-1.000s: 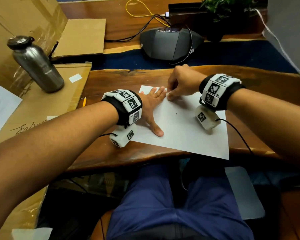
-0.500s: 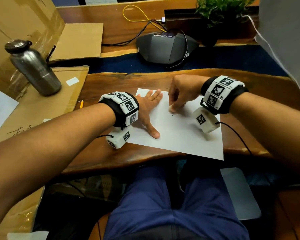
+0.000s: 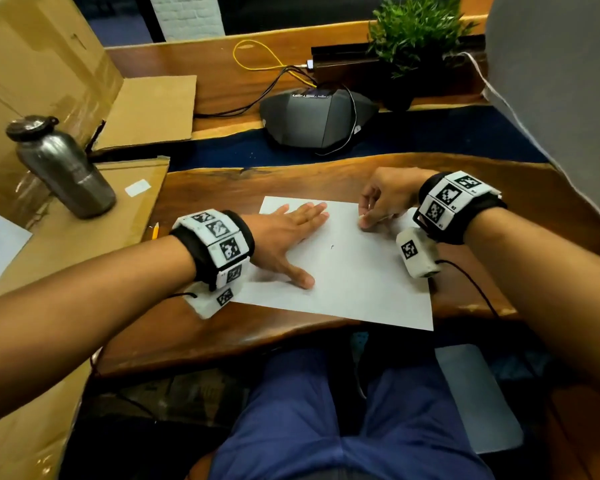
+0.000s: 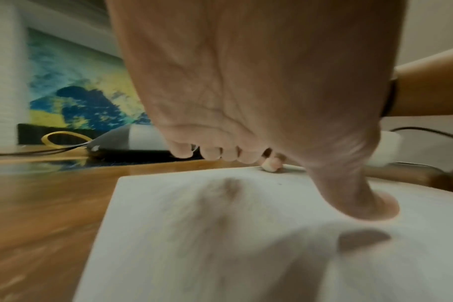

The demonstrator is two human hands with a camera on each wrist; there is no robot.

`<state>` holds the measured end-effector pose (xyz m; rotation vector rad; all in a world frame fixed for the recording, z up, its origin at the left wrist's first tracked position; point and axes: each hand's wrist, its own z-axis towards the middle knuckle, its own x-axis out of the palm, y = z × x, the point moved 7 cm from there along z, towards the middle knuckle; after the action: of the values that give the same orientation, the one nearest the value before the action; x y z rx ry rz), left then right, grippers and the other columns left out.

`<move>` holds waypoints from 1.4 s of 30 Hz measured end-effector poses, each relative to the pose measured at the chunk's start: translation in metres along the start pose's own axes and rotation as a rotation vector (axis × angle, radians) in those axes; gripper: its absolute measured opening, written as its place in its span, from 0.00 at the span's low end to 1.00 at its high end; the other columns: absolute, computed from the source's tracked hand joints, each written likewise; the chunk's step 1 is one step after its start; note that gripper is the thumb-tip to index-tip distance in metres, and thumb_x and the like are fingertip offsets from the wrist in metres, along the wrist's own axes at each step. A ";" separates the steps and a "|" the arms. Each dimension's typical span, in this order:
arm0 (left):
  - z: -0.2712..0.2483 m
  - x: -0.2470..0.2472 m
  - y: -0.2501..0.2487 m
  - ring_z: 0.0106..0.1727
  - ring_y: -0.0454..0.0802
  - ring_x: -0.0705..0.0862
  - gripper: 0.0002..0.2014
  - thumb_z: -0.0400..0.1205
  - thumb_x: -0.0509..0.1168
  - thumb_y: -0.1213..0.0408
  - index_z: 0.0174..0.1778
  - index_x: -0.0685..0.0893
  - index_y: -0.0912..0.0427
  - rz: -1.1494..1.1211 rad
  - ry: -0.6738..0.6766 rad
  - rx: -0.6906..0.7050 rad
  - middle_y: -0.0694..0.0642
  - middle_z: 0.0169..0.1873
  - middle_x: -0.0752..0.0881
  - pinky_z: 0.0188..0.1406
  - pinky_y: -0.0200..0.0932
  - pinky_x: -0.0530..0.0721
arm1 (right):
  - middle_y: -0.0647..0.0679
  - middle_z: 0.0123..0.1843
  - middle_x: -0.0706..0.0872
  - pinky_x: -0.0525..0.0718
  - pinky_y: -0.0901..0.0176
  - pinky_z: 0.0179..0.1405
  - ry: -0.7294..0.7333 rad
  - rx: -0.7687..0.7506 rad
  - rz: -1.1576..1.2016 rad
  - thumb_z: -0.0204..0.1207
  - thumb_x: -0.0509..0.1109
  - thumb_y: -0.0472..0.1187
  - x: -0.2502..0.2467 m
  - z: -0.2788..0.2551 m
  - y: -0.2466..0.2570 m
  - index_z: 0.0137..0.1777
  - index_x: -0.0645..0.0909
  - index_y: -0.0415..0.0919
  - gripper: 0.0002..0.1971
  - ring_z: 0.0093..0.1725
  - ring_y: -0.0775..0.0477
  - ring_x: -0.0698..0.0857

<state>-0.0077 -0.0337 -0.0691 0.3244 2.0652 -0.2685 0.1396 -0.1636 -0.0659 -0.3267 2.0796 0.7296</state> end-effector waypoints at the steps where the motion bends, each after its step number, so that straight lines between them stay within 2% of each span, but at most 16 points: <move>1: -0.004 0.002 -0.009 0.85 0.46 0.31 0.57 0.76 0.61 0.29 0.86 0.31 0.53 0.027 -0.032 0.073 0.51 0.84 0.29 0.82 0.50 0.31 | 0.47 0.39 0.92 0.87 0.56 0.38 0.009 -0.005 0.005 0.69 0.85 0.46 0.003 0.001 0.001 0.42 0.89 0.44 0.09 0.37 0.48 0.87; 5: -0.011 0.028 -0.053 0.86 0.47 0.35 0.43 0.86 0.50 0.35 0.87 0.37 0.54 0.154 -0.032 0.407 0.52 0.86 0.34 0.85 0.58 0.39 | 0.49 0.36 0.90 0.84 0.58 0.35 0.004 -0.019 0.023 0.69 0.85 0.44 0.003 0.002 0.001 0.42 0.89 0.43 0.08 0.35 0.49 0.85; 8: -0.005 0.038 -0.051 0.86 0.45 0.35 0.38 0.88 0.48 0.40 0.87 0.37 0.52 0.149 -0.014 0.470 0.48 0.86 0.34 0.85 0.58 0.40 | 0.50 0.37 0.91 0.85 0.59 0.35 -0.001 -0.010 0.009 0.68 0.85 0.46 0.002 0.003 -0.001 0.42 0.89 0.45 0.09 0.35 0.50 0.86; 11: 0.011 0.026 -0.022 0.85 0.42 0.32 0.37 0.88 0.46 0.39 0.87 0.34 0.49 0.080 -0.021 0.353 0.46 0.85 0.32 0.84 0.54 0.34 | 0.49 0.36 0.91 0.86 0.58 0.36 0.002 -0.008 0.019 0.67 0.85 0.46 0.003 0.003 -0.001 0.40 0.89 0.45 0.09 0.35 0.49 0.86; 14: 0.029 0.015 0.017 0.85 0.42 0.32 0.40 0.85 0.43 0.32 0.85 0.30 0.46 0.060 0.019 0.137 0.46 0.84 0.30 0.84 0.52 0.35 | 0.49 0.38 0.92 0.86 0.56 0.39 -0.008 -0.001 0.001 0.68 0.85 0.48 0.002 0.001 0.000 0.42 0.89 0.44 0.10 0.36 0.50 0.86; 16: 0.036 0.003 0.042 0.85 0.46 0.33 0.44 0.82 0.41 0.28 0.85 0.30 0.49 0.082 0.035 -0.028 0.48 0.84 0.29 0.85 0.52 0.36 | 0.50 0.37 0.91 0.86 0.56 0.39 -0.011 0.005 0.003 0.68 0.85 0.48 0.002 0.000 0.001 0.42 0.89 0.44 0.10 0.37 0.50 0.86; 18: 0.035 -0.012 0.051 0.86 0.49 0.33 0.47 0.81 0.42 0.27 0.86 0.32 0.53 0.117 -0.024 -0.103 0.52 0.84 0.29 0.85 0.51 0.35 | 0.51 0.35 0.91 0.85 0.57 0.36 -0.008 0.007 0.014 0.68 0.85 0.48 0.002 0.000 0.000 0.42 0.89 0.45 0.10 0.36 0.50 0.86; 21: 0.017 -0.012 0.021 0.85 0.48 0.32 0.46 0.82 0.43 0.28 0.86 0.32 0.53 0.131 -0.096 0.061 0.52 0.84 0.29 0.84 0.50 0.34 | 0.52 0.36 0.90 0.82 0.59 0.33 -0.023 0.009 0.002 0.68 0.85 0.47 0.003 0.001 -0.001 0.42 0.89 0.44 0.10 0.36 0.50 0.85; 24: -0.009 0.025 -0.027 0.86 0.46 0.32 0.46 0.83 0.46 0.29 0.87 0.34 0.52 0.188 0.019 0.342 0.51 0.85 0.32 0.84 0.51 0.35 | 0.51 0.37 0.89 0.82 0.59 0.35 -0.026 -0.004 -0.020 0.67 0.85 0.48 0.003 0.002 0.000 0.41 0.89 0.45 0.11 0.36 0.49 0.85; 26: -0.013 0.039 -0.035 0.85 0.44 0.31 0.45 0.83 0.48 0.32 0.87 0.33 0.51 0.167 0.053 0.391 0.49 0.85 0.31 0.83 0.50 0.33 | 0.50 0.38 0.90 0.84 0.57 0.37 -0.016 0.003 -0.022 0.67 0.85 0.48 0.003 0.003 0.000 0.41 0.89 0.45 0.11 0.37 0.49 0.85; 29: 0.006 0.030 -0.007 0.84 0.41 0.28 0.43 0.84 0.45 0.31 0.85 0.29 0.46 0.099 0.031 0.266 0.44 0.84 0.28 0.82 0.52 0.30 | 0.51 0.36 0.88 0.84 0.56 0.38 -0.004 0.005 -0.010 0.68 0.85 0.47 0.003 0.002 0.001 0.42 0.89 0.44 0.11 0.37 0.48 0.84; 32: 0.031 0.014 0.036 0.84 0.44 0.30 0.44 0.79 0.41 0.24 0.82 0.27 0.38 0.043 0.027 0.035 0.41 0.82 0.27 0.85 0.56 0.36 | 0.51 0.36 0.89 0.84 0.57 0.37 0.002 0.013 0.000 0.67 0.85 0.48 0.002 0.000 0.001 0.42 0.89 0.45 0.11 0.38 0.49 0.85; 34: 0.041 0.002 0.057 0.86 0.47 0.33 0.46 0.78 0.40 0.23 0.83 0.28 0.42 0.059 0.032 -0.087 0.44 0.83 0.28 0.85 0.57 0.37 | 0.50 0.38 0.90 0.85 0.57 0.38 0.003 0.025 0.004 0.67 0.86 0.48 0.002 -0.002 0.001 0.42 0.89 0.46 0.11 0.39 0.49 0.85; 37: 0.039 -0.018 0.059 0.86 0.48 0.35 0.47 0.81 0.45 0.28 0.85 0.31 0.50 0.008 -0.087 -0.140 0.50 0.85 0.31 0.83 0.51 0.33 | 0.48 0.40 0.92 0.86 0.56 0.41 -0.017 0.030 0.005 0.67 0.85 0.50 0.002 -0.003 0.001 0.42 0.90 0.46 0.11 0.39 0.49 0.86; 39: 0.031 -0.018 0.050 0.86 0.47 0.34 0.51 0.79 0.51 0.28 0.86 0.31 0.53 -0.053 -0.145 -0.133 0.51 0.85 0.30 0.84 0.51 0.34 | 0.49 0.39 0.91 0.86 0.56 0.41 -0.028 0.029 0.005 0.67 0.85 0.50 0.002 -0.003 0.001 0.42 0.90 0.46 0.11 0.39 0.49 0.86; 42: 0.018 0.008 0.045 0.85 0.45 0.32 0.60 0.74 0.62 0.26 0.85 0.29 0.52 -0.136 -0.011 -0.170 0.48 0.83 0.27 0.84 0.54 0.36 | 0.51 0.36 0.89 0.86 0.56 0.38 -0.034 0.021 -0.013 0.67 0.85 0.50 0.002 -0.004 0.003 0.41 0.90 0.46 0.11 0.38 0.48 0.85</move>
<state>0.0185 0.0037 -0.0875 0.0788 2.0860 -0.1739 0.1345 -0.1640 -0.0646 -0.3139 2.0504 0.6998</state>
